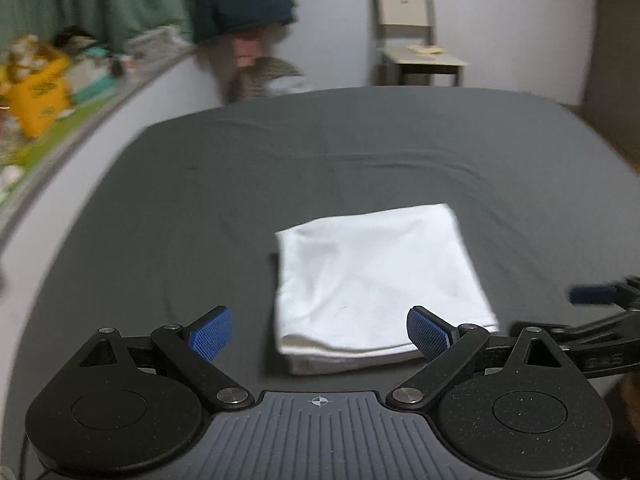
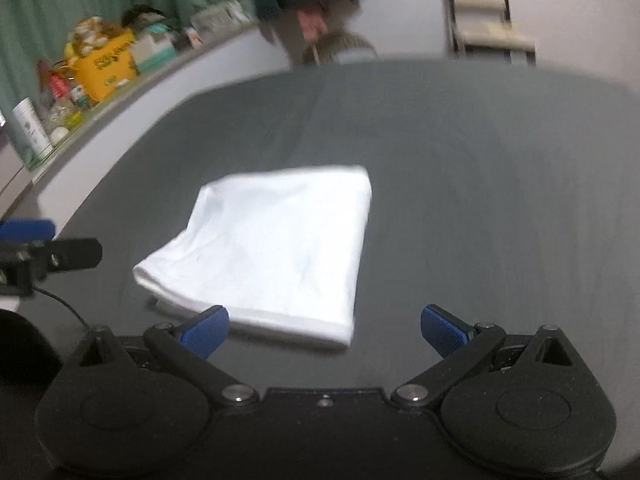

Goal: Fold clothes

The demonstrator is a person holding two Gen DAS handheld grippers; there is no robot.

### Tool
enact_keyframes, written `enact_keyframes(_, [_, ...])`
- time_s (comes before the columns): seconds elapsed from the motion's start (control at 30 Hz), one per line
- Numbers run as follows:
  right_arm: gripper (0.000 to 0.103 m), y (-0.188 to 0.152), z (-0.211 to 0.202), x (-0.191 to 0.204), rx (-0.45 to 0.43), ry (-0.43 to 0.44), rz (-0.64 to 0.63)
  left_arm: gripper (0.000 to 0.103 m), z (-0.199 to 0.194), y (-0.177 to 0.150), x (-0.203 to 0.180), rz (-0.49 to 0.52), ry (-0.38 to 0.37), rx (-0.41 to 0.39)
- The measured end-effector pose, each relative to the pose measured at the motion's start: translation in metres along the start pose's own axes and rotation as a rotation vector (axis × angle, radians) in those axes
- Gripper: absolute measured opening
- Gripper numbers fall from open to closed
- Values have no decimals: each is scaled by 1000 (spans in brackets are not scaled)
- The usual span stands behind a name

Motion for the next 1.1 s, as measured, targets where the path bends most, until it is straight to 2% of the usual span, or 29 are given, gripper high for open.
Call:
enact_keyframes(0.07, [103,3,2,2,-80,25,-80,95,14,9,13,-64,-107,45])
enact_keyframes(0.1, [103,7,7,2,-75,17,-90,95,24,14,21,-112,-151,76])
enact_keyframes(0.17, [103,16,20,1,-25,8,-96,95,50,20,42,-250,-192,150])
enact_keyframes(0.2, [103,23,28,-2,-17,28,-89,95,63,23,51,-306,-198,188])
enact_keyframes(0.27, [103,35,43,-8,4,67,-69,95,92,22,63,-335,-127,265])
enact_keyframes(0.4, [103,58,84,-23,72,129,-12,95,139,8,71,-333,-59,432])
enact_keyframes(0.47, [103,62,100,-28,89,142,14,95,155,-3,70,-352,-78,507])
enact_keyframes(0.57, [103,63,119,-32,115,181,64,95,172,-24,72,-471,-130,600])
enact_keyframes(0.7, [103,55,127,-38,125,226,110,94,183,-42,73,-584,-171,630])
enact_keyframes(0.87, [103,53,129,-42,124,238,128,94,183,-46,66,-600,-194,615])
enact_keyframes(0.9, [103,53,129,-44,121,240,140,90,182,-46,63,-602,-209,617])
enact_keyframes(0.93, [103,54,129,-46,118,242,152,76,181,-46,60,-604,-224,619])
enact_keyframes(1.07, [103,57,130,-49,109,247,170,70,178,-50,53,-630,-251,637])
enact_keyframes(1.1, [103,57,131,-49,107,244,164,64,178,-51,51,-636,-252,640])
Point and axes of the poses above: each gripper's, at about its wrist camera, not at the fingertips, and z roughly the way its jaws point, x to its left, y to its top, the point moved 4 cm from there along z, roughly the way its jaws point, and after that the axes turned 4 degrees about -x, right-handed, at the moved point
